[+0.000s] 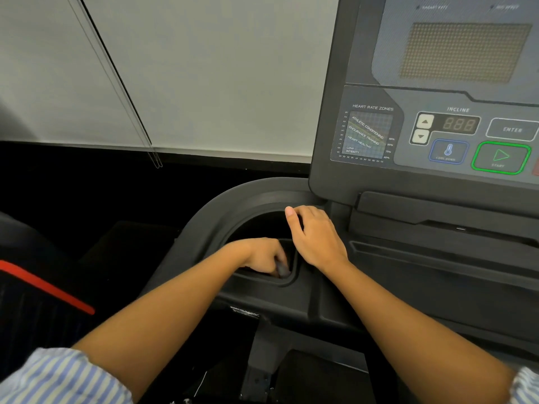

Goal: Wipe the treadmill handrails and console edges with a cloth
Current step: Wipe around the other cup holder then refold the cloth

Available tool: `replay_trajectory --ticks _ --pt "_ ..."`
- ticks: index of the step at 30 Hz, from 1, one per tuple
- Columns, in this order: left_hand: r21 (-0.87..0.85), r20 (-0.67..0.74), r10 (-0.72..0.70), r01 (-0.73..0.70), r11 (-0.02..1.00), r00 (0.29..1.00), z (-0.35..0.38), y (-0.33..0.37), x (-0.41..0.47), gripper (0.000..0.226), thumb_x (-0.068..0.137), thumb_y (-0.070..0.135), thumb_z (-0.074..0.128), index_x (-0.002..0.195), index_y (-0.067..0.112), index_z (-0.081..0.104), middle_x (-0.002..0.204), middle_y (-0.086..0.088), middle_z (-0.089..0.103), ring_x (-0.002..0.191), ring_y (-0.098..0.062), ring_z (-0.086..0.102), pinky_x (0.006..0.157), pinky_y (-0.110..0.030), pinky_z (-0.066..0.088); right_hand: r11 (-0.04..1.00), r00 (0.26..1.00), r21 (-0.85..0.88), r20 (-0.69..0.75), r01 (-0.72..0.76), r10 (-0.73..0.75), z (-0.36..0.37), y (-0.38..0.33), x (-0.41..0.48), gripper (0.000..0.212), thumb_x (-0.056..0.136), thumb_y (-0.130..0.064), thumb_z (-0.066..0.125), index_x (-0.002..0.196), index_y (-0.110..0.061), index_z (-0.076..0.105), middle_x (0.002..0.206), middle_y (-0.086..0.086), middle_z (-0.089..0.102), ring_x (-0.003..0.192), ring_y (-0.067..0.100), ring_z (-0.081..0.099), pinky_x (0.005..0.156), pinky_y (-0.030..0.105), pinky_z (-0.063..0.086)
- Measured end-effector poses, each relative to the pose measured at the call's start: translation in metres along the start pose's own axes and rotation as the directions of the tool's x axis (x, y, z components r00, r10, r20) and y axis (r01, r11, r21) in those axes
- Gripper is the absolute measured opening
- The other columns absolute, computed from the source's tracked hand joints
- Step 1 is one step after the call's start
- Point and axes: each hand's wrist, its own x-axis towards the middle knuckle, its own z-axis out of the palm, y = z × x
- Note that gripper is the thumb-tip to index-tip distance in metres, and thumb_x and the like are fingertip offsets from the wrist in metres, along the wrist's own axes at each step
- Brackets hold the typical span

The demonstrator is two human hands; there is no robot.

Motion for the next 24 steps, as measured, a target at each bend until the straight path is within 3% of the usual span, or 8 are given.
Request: replay_trajectory --ticks 5,7,10,13,15,19,24 --pt "-0.014 0.023 -0.016 0.016 1.000 1.000 0.002 0.006 0.002 0.031 0.085 0.003 0.054 0.111 0.016 0.066 0.115 0.000 0.064 0.106 -0.015 0.057 0.097 -0.029 0.044 1.000 1.000 0.013 0.001 0.007 -0.007 0.000 0.001 0.000 0.048 0.097 -0.050 0.027 0.109 -0.017 0.060 0.111 -0.001 0.061 0.111 0.014 0.050 0.097 0.034 0.040" --pt "0.096 0.082 -0.041 0.033 0.995 0.996 -0.002 0.007 0.001 0.032 0.088 0.002 0.049 0.113 0.014 0.065 0.117 -0.002 0.063 0.109 -0.020 0.056 0.097 -0.032 0.044 1.000 1.000 0.012 0.004 0.014 -0.014 -0.001 0.001 0.000 0.048 0.097 -0.049 0.027 0.109 -0.016 0.060 0.110 0.000 0.061 0.110 0.015 0.050 0.096 0.035 0.041" --pt "0.363 0.101 -0.198 0.149 0.920 0.975 -0.006 0.002 0.002 0.028 0.093 0.015 0.051 0.118 0.006 0.061 0.119 -0.009 0.060 0.108 -0.027 0.056 0.092 -0.034 0.045 1.000 1.000 0.024 0.002 0.011 -0.011 -0.002 0.003 0.000 0.047 0.098 -0.047 0.026 0.108 -0.016 0.060 0.109 -0.001 0.061 0.109 0.014 0.050 0.095 0.032 0.040" --pt "0.473 0.094 -0.274 0.199 0.858 0.957 -0.006 -0.007 0.004 0.027 0.091 0.017 0.055 0.114 0.004 0.063 0.116 -0.012 0.061 0.103 -0.028 0.058 0.091 -0.036 0.048 1.000 1.000 0.030 -0.001 0.007 -0.006 -0.002 0.003 -0.001 0.047 0.098 -0.047 0.025 0.108 -0.017 0.060 0.109 -0.001 0.061 0.109 0.013 0.050 0.094 0.031 0.040" --pt "0.460 0.104 -0.248 0.175 0.871 0.963 -0.007 -0.005 0.004 0.027 0.091 0.011 0.053 0.116 0.007 0.062 0.119 -0.011 0.060 0.104 -0.028 0.057 0.092 -0.036 0.048 1.000 1.000 0.028 0.002 0.002 -0.002 -0.001 0.002 0.000 0.047 0.097 -0.048 0.026 0.109 -0.017 0.060 0.110 -0.001 0.061 0.110 0.013 0.050 0.095 0.031 0.040" --pt "0.207 0.077 -0.063 0.046 0.977 0.995 -0.008 0.017 0.002 0.037 0.088 -0.001 0.046 0.119 0.011 0.061 0.125 -0.006 0.058 0.114 -0.024 0.053 0.093 -0.029 0.043 1.000 1.000 0.020 0.000 0.002 -0.002 -0.001 0.001 0.001 0.048 0.097 -0.050 0.027 0.109 -0.017 0.059 0.111 -0.001 0.060 0.110 0.013 0.050 0.096 0.033 0.040" --pt "0.124 0.065 -0.073 0.065 0.990 0.995 -0.004 0.021 0.000 0.039 0.088 -0.002 0.044 0.120 0.013 0.060 0.126 -0.003 0.058 0.111 -0.022 0.053 0.080 -0.024 0.042 1.000 1.000 0.019 -0.001 0.007 -0.007 -0.001 0.002 0.000 0.048 0.097 -0.049 0.028 0.109 -0.016 0.060 0.111 -0.001 0.061 0.110 0.014 0.050 0.096 0.033 0.040"
